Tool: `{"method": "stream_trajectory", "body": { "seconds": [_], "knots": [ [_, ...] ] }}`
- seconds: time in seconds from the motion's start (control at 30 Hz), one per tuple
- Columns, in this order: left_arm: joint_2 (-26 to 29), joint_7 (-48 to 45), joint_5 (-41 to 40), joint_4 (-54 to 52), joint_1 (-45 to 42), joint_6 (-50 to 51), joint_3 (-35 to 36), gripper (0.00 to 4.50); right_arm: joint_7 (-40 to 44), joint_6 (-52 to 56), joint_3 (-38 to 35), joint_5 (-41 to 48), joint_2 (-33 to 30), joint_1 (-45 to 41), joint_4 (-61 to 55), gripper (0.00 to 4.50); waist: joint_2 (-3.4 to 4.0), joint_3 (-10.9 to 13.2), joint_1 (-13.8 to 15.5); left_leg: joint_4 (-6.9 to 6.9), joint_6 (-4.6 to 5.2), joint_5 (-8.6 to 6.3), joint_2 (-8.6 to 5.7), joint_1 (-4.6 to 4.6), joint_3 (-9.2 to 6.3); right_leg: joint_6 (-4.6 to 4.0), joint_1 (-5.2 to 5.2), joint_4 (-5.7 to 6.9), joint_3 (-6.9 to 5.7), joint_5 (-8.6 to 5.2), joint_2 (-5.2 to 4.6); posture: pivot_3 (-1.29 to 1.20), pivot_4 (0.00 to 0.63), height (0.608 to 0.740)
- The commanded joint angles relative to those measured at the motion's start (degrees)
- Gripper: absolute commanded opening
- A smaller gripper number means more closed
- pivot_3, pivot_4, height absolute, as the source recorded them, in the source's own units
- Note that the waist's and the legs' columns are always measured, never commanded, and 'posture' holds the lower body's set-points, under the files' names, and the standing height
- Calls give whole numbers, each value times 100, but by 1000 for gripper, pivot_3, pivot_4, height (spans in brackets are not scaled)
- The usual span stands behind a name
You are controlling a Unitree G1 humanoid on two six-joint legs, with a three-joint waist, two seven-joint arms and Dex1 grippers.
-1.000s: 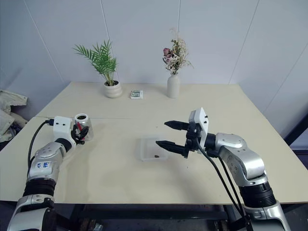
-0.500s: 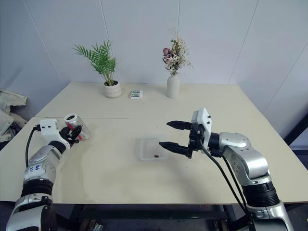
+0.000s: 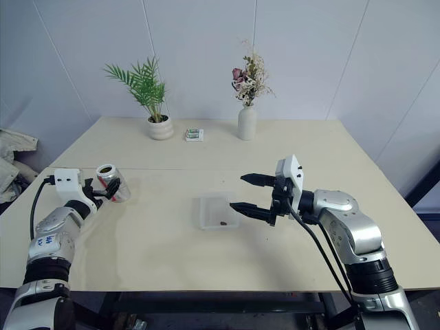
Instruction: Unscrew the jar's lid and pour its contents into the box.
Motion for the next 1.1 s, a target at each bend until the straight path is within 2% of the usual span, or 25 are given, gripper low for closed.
{"method": "stream_trajectory", "body": {
  "seconds": [0.03, 0.3, 0.4, 0.53, 0.6, 0.63, 0.8, 1.1],
  "knots": [
    [344, -73, -81, -812, 324, 191, 168, 4413, 91, -150, -147, 41, -37, -97, -137, 4500, 0, 0, -20, -1, -1, -1, 0, 0, 0, 0, 0, -1, 0, 0, 0, 0, 150, 740],
    [657, -485, -866, -2794, 1516, 1095, 832, 4413, 250, -189, -229, 89, -137, 13, -212, 4500, 0, 0, -25, -7, -5, -4, 7, 0, 2, -8, -2, -5, 0, -4, -1, 0, 150, 740],
    [993, -848, -1032, -3435, 2247, 1351, 1204, 4413, 320, -219, -293, 87, -227, 61, -204, 4500, -1, 0, -78, -9, -8, -6, 10, 1, 6, -16, -3, -11, 0, -9, 0, 0, 150, 740],
    [1274, -1834, -1477, -4355, 3134, 1485, 1323, 4413, 424, -225, -386, 104, -429, 190, -318, 4500, -1, 0, -111, -23, -7, -8, 12, 2, 10, -40, -4, -25, -1, -22, -7, 0, 150, 740],
    [1372, -2294, -1622, -4690, 3468, 1471, 1297, 4413, 460, -211, -475, 122, -540, 280, -397, 4500, -1, 0, -109, -25, -7, -9, 11, 0, 11, -117, -4, -30, 0, -64, -12, 0, 150, 740],
    [1446, -2505, -1624, -4784, 3592, 1408, 1257, 4413, 460, -207, -526, 127, -596, 326, -435, 4500, -1, 0, -105, -30, -5, -10, 7, 1, 12, -120, -3, -33, 0, -65, -20, 0, 150, 740],
    [1831, -3490, -1451, -5162, 3841, 1057, 712, 4413, 576, -254, -755, 27, -1011, 677, -496, 4500, -2, -1, -110, -38, -1, -11, 5, 1, 21, -124, -2, -49, 4, -68, -25, 0, 150, 740],
    [1818, -4097, -1244, -4617, 2991, 357, -110, 4413, 485, -316, -1048, 57, -1344, 1170, -843, 4500, -1, -1, -129, -55, 9, -15, 12, 4, 46, -123, -10, -59, 21, -68, -13, 0, 150, 740]
  ]
}}
